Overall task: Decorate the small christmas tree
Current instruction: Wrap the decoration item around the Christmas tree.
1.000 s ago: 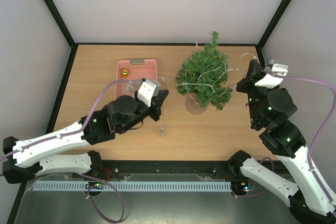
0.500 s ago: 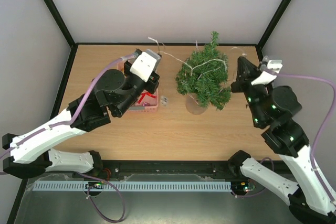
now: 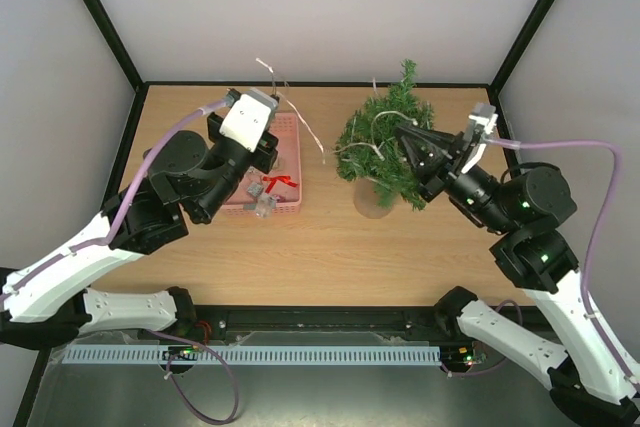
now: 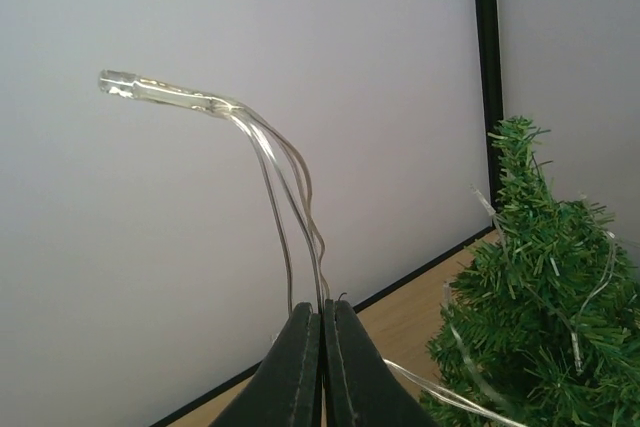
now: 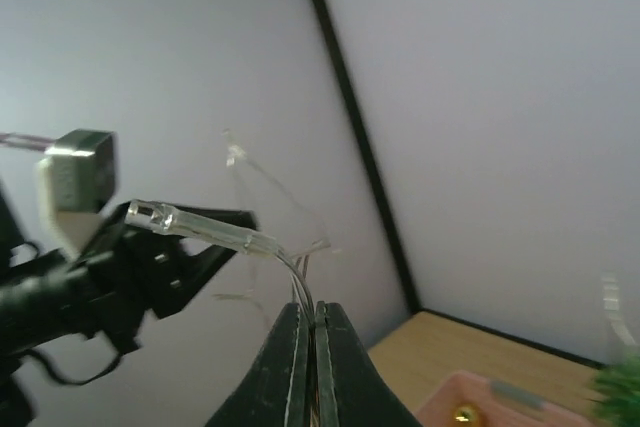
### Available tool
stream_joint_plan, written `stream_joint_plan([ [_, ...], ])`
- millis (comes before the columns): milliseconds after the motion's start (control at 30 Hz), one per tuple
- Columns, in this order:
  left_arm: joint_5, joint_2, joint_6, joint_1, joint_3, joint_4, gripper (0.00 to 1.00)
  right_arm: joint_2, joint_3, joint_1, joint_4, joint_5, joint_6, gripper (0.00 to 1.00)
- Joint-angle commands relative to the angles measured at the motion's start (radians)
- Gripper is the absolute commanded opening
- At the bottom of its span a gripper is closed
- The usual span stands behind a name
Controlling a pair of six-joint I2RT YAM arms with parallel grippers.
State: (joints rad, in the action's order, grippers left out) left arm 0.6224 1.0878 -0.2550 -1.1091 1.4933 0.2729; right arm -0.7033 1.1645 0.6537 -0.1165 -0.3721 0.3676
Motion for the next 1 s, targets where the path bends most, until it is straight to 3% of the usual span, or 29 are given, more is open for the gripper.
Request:
stream_joint_plan([
  [0,0.018,-0.027,-0.01,0.016,-0.005,0.006,0.02,-0.038,-0.026,-0.003,0.132,-0.304,0.086,0.02],
  [167,-0.013,-0.038,0.004,0.025,-0.007,0.005,0.02,-0.058,-0.09,-0.003,0.257,-0.546,0.147,0.02],
  [267,-0.018,-0.038,0.008,0.028,-0.01,0.001,0.02,-0.041,-0.085,-0.003,0.278,-0.478,0.145,0.02],
  [367,-0.031,-0.032,0.006,0.038,-0.015,-0.007,0.02,-0.02,-0.022,-0.003,0.118,-0.207,0.044,0.02],
  [500,-0.082,-0.005,-0.003,0.066,-0.003,-0.018,0.02,0.001,0.022,-0.003,-0.089,0.366,-0.017,0.02],
  [600,-0.139,0.028,-0.016,0.097,0.024,-0.025,0.02,-0.002,0.017,-0.003,-0.126,0.64,-0.101,0.02],
  [967,-0.386,0.16,0.003,0.195,0.154,-0.064,0.02,-0.113,0.086,-0.003,-0.171,1.157,-0.359,0.02],
])
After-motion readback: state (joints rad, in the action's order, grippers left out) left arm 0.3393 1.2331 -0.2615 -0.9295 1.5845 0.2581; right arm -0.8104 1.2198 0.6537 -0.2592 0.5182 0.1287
